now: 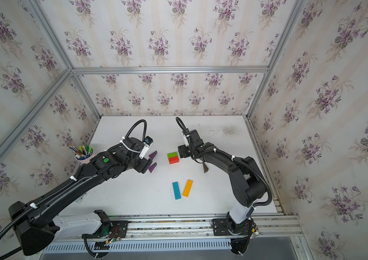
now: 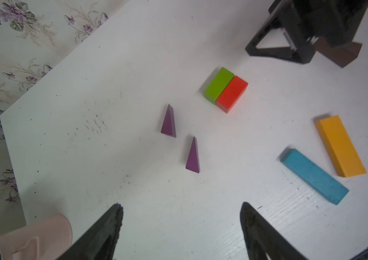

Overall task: Assemble a small pinwheel with building blocks
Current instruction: Pick up the building block from the center of the board.

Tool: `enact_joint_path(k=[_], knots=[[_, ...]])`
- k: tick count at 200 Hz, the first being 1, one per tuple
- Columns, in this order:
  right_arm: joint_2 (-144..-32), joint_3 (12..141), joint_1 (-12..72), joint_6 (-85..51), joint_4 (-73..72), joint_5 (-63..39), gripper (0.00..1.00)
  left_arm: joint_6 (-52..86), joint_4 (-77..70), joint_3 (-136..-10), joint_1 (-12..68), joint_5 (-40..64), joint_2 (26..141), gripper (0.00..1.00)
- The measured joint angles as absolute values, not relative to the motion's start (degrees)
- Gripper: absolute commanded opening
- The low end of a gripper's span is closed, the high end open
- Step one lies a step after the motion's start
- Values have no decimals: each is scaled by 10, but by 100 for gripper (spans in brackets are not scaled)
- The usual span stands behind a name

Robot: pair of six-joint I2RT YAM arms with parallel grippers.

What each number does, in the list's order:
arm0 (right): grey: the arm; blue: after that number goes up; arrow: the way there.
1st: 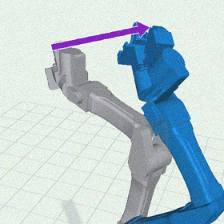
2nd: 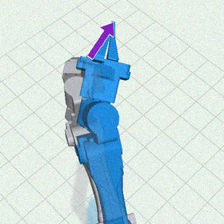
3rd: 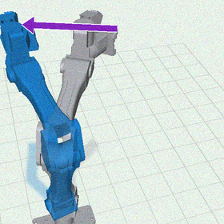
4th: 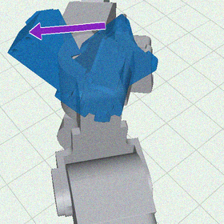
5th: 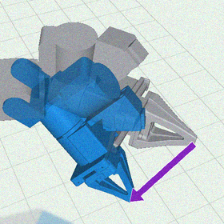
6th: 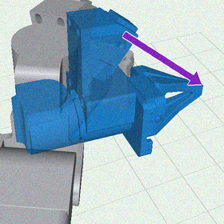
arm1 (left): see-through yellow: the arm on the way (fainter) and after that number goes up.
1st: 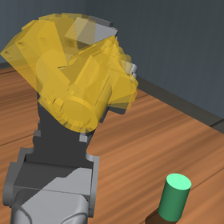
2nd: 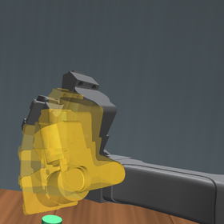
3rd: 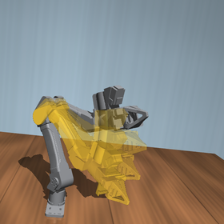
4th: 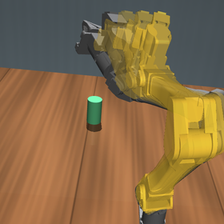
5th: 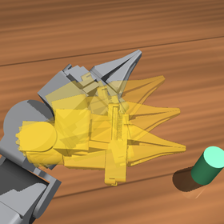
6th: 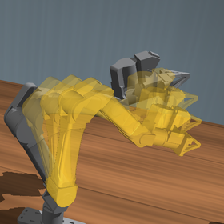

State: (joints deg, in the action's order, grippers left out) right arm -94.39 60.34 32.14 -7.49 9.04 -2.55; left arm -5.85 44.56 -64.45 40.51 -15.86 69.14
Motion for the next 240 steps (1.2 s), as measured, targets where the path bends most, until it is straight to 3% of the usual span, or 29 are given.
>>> enact_joint_path(k=[15, 38, 100, 115, 168, 240], knots=[[-901, 566, 338, -75, 80, -24, 100, -100, 447, -620, 405, -158, 690, 75], [-855, 535, 373, -71, 65, -35, 100, -155, 439, -594, 402, -158, 717, 65], [-765, 402, 379, -78, -46, -90, 100, -182, 324, -558, 364, -87, 790, 56], [-750, 379, 380, -79, -78, -100, 100, -178, 307, -556, 363, -78, 816, 48], [-735, 355, 380, -86, -127, -117, 100, -157, 271, -533, 362, -71, 848, 40], [-721, 347, 380, -86, -138, -119, 100, -138, 248, -542, 352, -91, 909, 40]])
